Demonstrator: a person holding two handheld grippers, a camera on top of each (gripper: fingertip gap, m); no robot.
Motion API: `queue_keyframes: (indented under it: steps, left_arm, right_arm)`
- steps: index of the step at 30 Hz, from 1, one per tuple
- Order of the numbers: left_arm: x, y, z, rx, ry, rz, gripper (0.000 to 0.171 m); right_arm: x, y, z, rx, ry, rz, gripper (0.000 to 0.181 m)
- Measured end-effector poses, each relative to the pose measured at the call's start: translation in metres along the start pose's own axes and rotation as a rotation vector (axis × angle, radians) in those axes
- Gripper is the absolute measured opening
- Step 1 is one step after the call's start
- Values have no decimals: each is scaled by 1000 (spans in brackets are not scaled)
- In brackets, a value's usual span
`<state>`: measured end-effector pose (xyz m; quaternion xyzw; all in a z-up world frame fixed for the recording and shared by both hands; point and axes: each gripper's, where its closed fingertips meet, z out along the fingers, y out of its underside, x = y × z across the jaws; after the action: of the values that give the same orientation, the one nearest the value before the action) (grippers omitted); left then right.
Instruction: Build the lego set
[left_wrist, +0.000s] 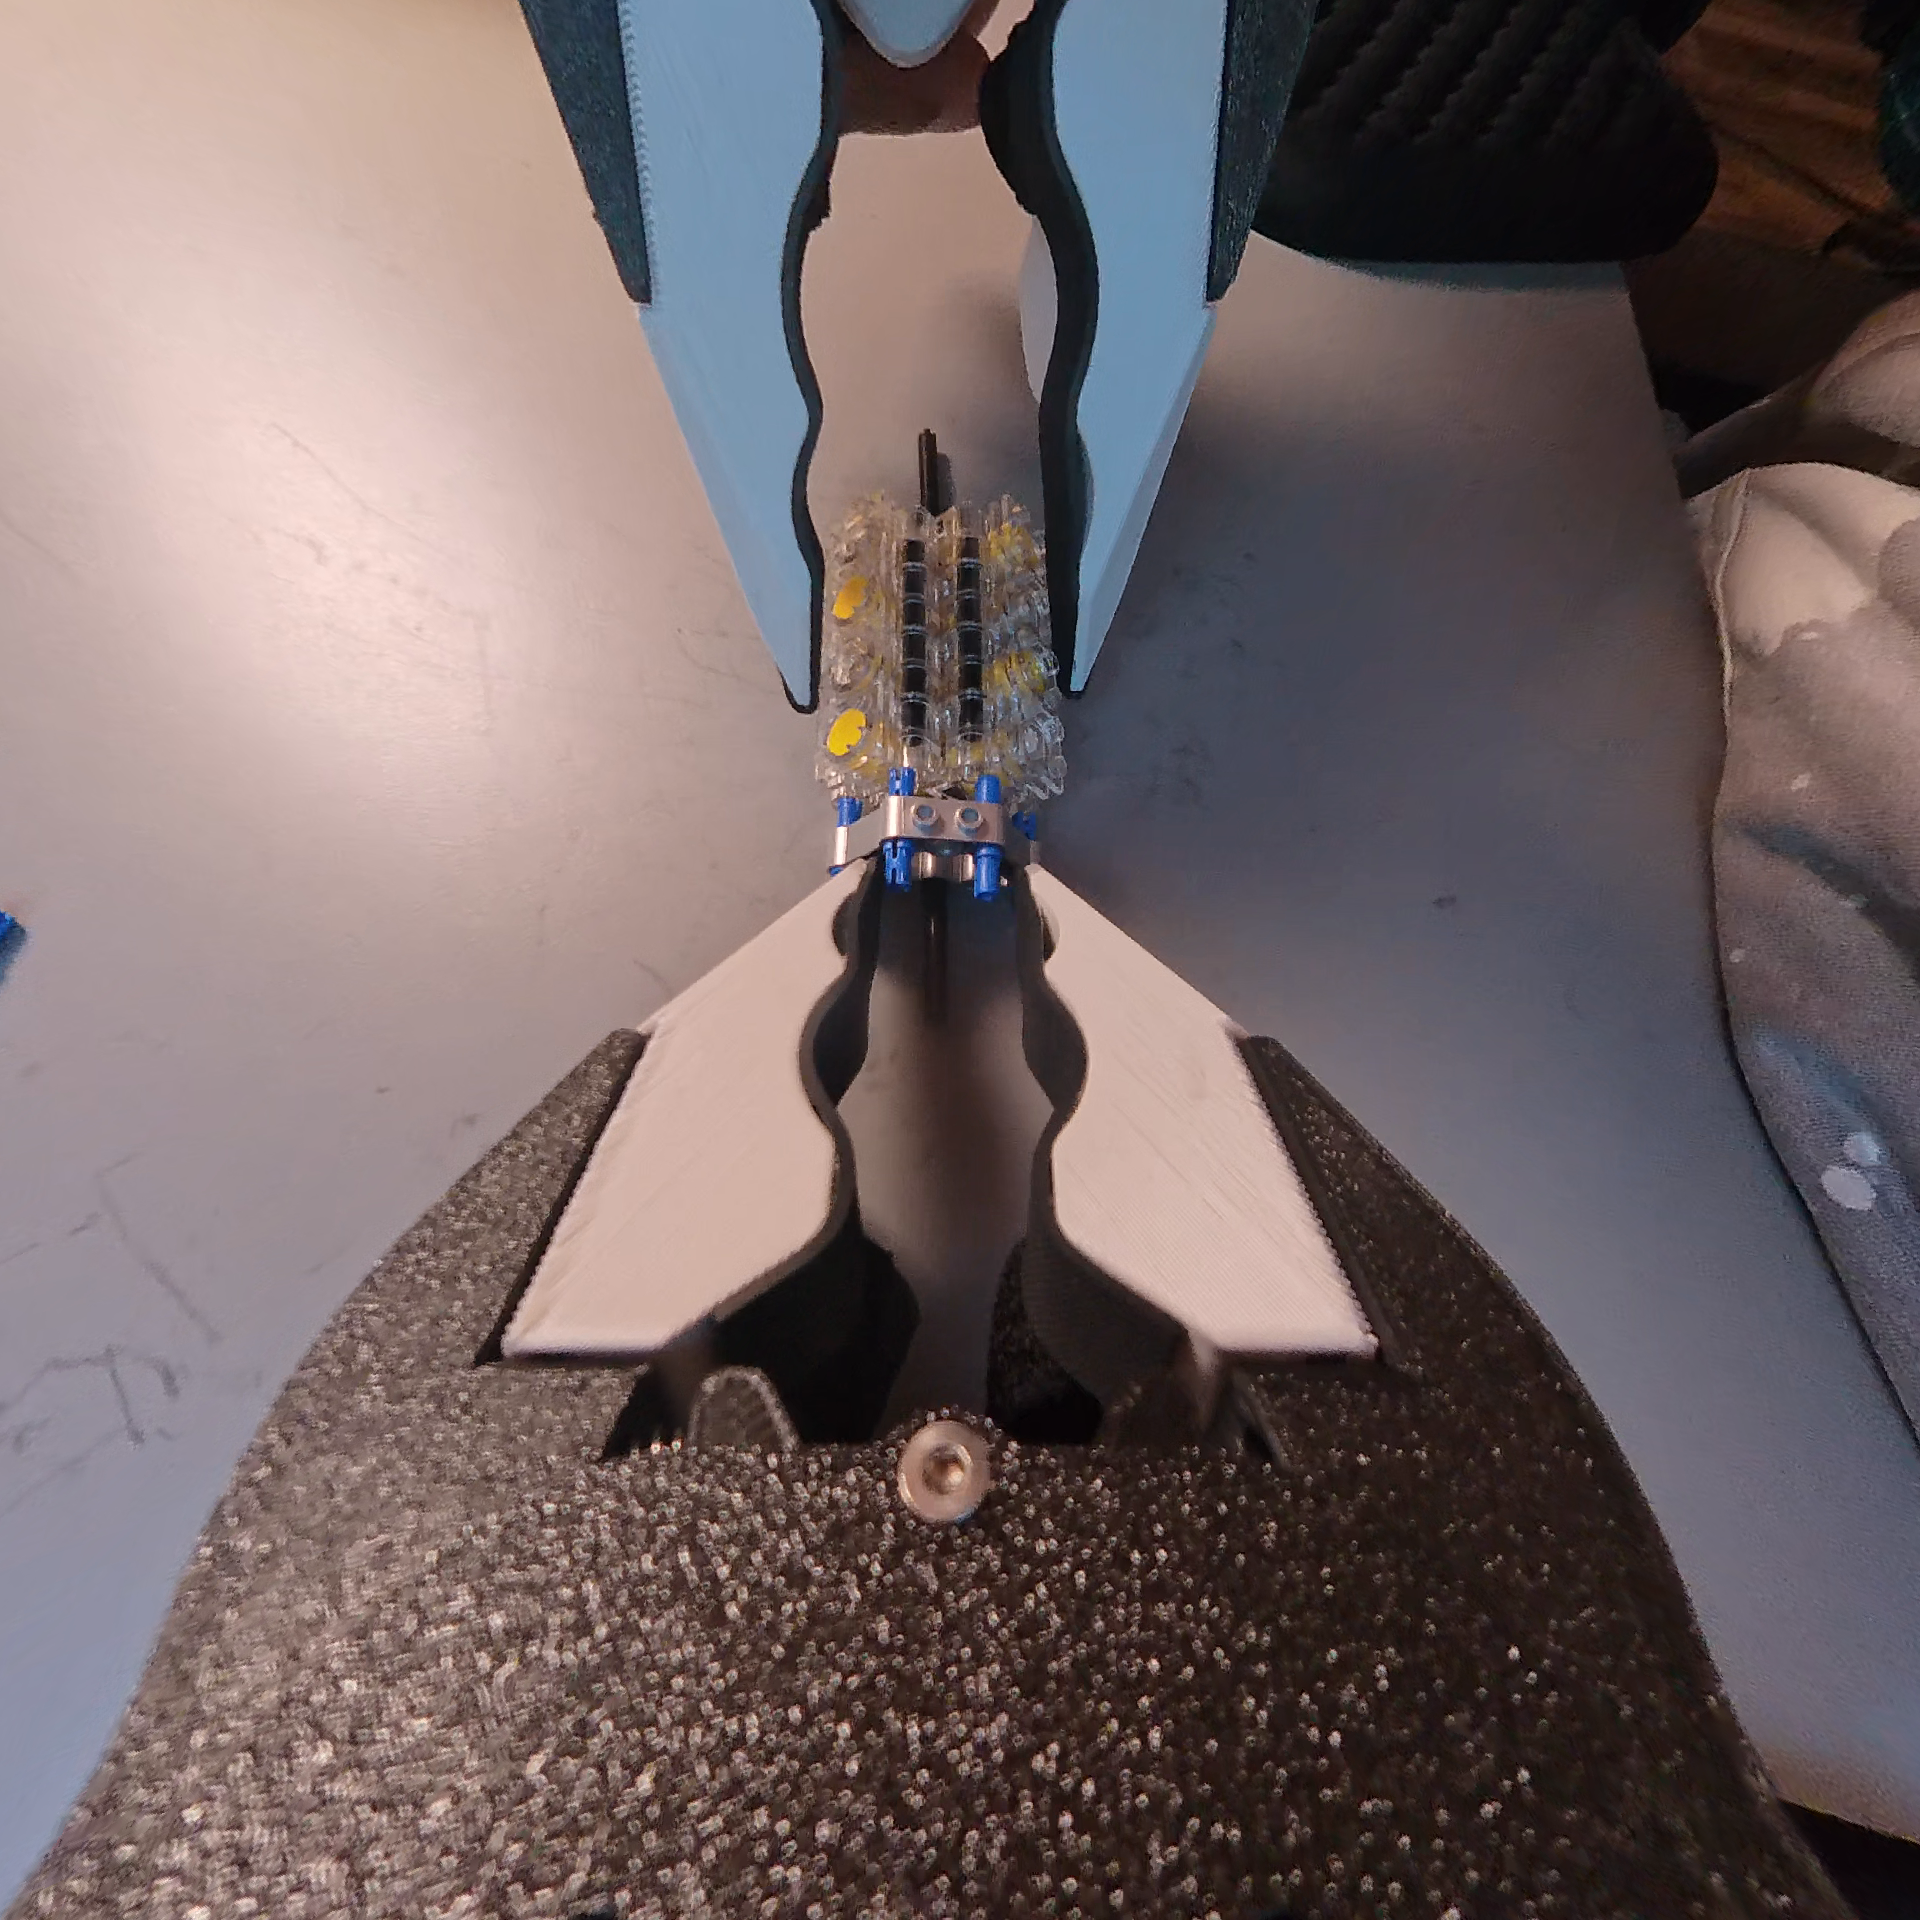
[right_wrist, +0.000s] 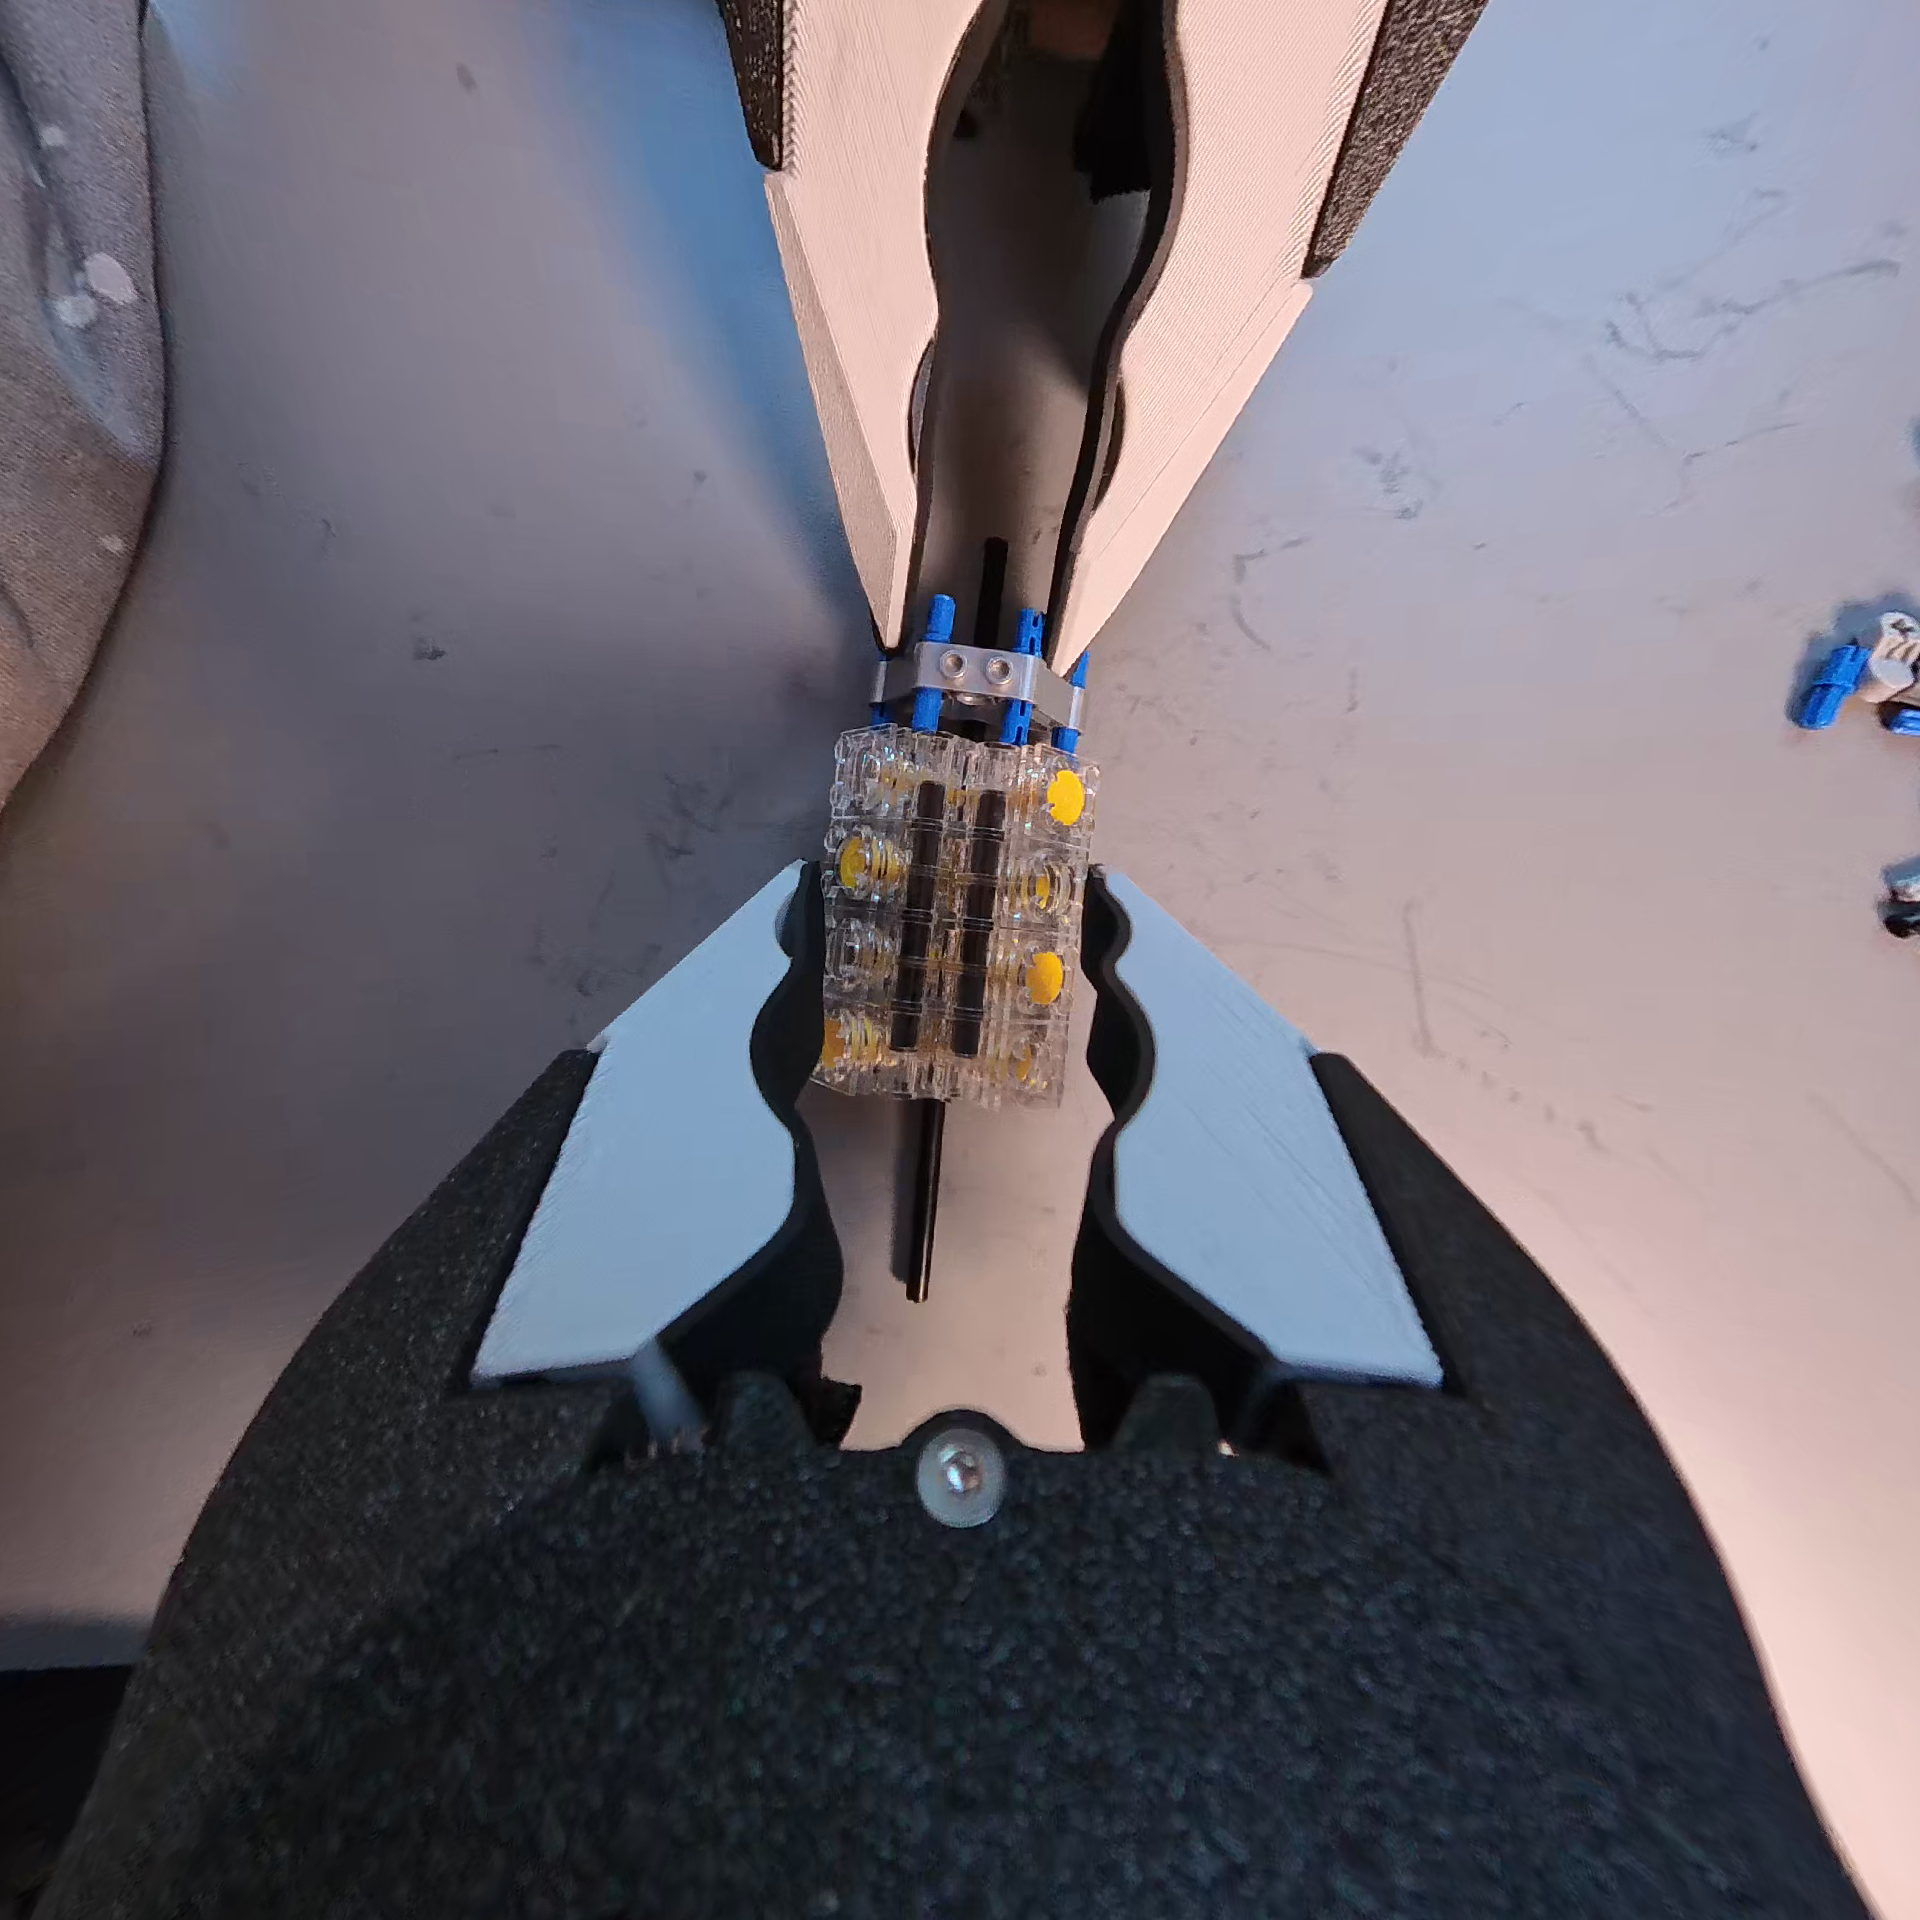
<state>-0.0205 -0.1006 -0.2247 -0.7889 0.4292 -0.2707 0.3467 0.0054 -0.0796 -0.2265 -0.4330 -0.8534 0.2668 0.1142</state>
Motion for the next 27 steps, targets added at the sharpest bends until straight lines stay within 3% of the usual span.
queue_keyframes:
  steps: [20,27]
  left_arm:
    - [0,-1,1,4,-31,82,19]
    - [-2,-2,3,2,-28,3,19]
  right_arm:
    - [-3,0,-2,102,-52,112,46]
    - [-2,2,-3,98,-17,95,46]
